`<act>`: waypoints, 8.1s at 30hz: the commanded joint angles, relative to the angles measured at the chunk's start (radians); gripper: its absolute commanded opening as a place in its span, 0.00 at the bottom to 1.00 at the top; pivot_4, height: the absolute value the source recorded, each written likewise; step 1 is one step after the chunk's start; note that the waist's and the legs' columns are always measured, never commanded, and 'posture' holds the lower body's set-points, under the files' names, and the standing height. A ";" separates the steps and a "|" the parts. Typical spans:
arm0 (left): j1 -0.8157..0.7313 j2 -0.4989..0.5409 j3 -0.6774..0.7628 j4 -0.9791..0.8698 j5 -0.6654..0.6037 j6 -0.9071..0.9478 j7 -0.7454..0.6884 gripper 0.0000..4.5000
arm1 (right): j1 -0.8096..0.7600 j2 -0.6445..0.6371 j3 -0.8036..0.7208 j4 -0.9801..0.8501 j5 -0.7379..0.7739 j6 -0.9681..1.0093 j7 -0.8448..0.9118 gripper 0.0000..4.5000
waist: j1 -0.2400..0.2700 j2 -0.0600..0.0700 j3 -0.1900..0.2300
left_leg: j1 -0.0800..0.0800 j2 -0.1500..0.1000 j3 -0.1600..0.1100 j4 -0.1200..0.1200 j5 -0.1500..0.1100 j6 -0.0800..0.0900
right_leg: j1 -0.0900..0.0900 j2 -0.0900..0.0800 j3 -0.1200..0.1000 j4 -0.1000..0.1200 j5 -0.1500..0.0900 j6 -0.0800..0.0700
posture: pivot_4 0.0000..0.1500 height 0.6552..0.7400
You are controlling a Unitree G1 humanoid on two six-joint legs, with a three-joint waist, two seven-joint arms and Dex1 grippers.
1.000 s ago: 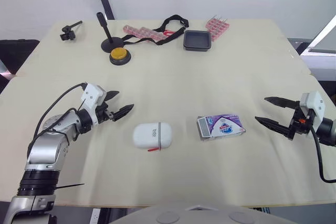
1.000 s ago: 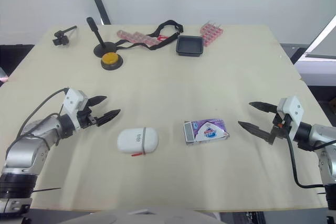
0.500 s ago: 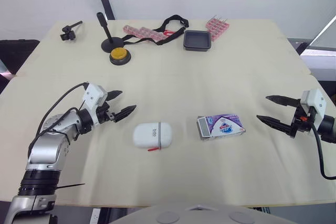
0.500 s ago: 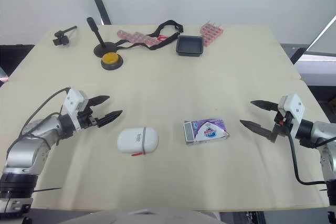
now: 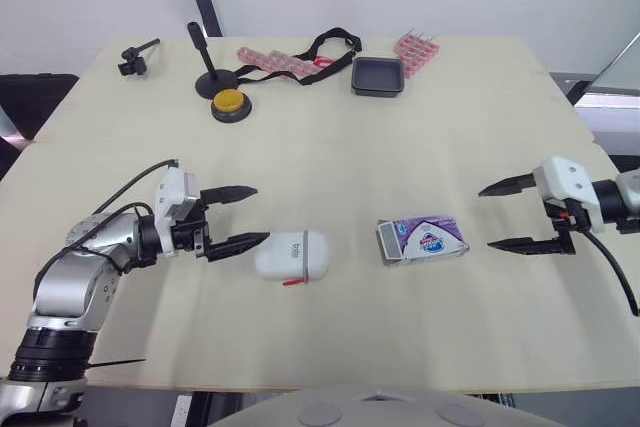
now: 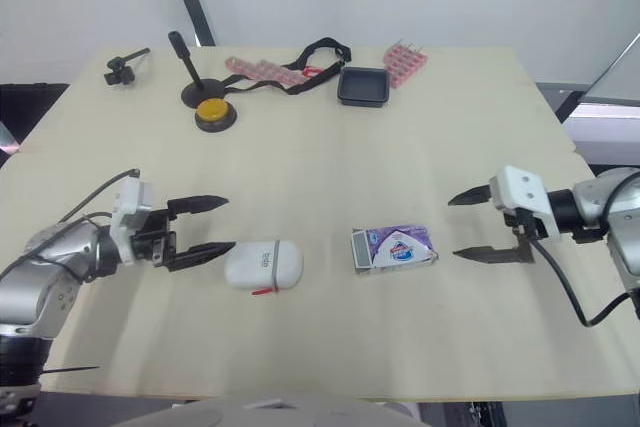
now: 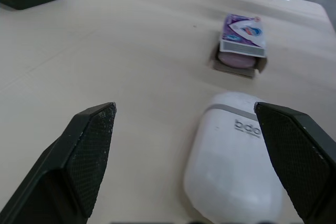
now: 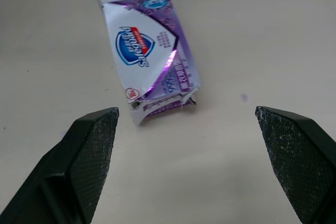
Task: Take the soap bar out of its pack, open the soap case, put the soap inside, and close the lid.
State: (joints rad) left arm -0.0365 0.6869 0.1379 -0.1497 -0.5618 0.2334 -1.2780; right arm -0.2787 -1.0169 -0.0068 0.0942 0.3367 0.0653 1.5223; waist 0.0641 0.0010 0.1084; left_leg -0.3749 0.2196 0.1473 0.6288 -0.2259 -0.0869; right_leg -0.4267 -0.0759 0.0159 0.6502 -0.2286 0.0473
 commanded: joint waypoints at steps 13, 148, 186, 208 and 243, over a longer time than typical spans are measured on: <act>0.076 0.048 -0.007 0.023 0.043 -0.235 -0.170 1.00 | -0.115 0.052 0.140 0.040 -0.094 -0.061 0.021 1.00 | 0.004 0.000 0.000 | 0.000 0.001 0.000 0.001 0.000 0.000 | -0.001 0.000 0.000 0.002 0.000 0.000 | 1.00 0.87; 0.058 0.029 -0.080 0.038 0.098 -0.291 -0.081 1.00 | -0.260 -0.182 0.197 0.070 -0.195 -0.031 0.063 0.48 | 0.010 -0.001 -0.001 | 0.000 0.001 0.001 0.005 0.000 0.000 | -0.002 0.000 0.001 0.006 0.001 -0.002 | 1.00 0.87; 0.034 0.021 -0.067 0.043 0.043 -0.248 -0.062 1.00 | 0.217 0.417 -0.562 -0.172 -0.024 0.577 -1.196 0.48 | 0.019 0.000 -0.003 | 0.000 0.001 0.001 0.005 0.000 0.000 | -0.002 0.001 0.002 0.006 0.001 -0.002 | 1.00 0.87; 0.014 0.023 -0.076 0.069 0.063 -0.270 -0.074 1.00 | 0.220 0.389 -0.473 -0.277 0.024 0.178 -0.937 0.72 | -0.001 0.003 -0.003 | 0.001 0.000 0.002 -0.003 0.001 -0.009 | 0.000 0.002 0.006 0.002 0.001 -0.001 | 1.00 0.87; -0.115 0.022 -0.278 0.118 0.321 -0.353 -0.057 1.00 | 0.348 0.225 -0.127 -0.184 0.102 -0.126 -0.170 1.00 | 0.008 0.002 -0.003 | 0.000 0.000 0.000 0.001 0.001 -0.003 | 0.000 0.000 0.001 0.003 0.001 -0.002 | 1.00 0.87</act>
State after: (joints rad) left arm -0.1431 0.7049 -0.1410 -0.0352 -0.2525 -0.0929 -1.3419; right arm 0.0698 -0.7853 -0.1248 -0.0639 0.4301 -0.0582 1.3565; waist 0.0720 0.0030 0.1052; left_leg -0.3745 0.2201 0.1477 0.6294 -0.2248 -0.0896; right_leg -0.4265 -0.0759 0.0172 0.6532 -0.2275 0.0456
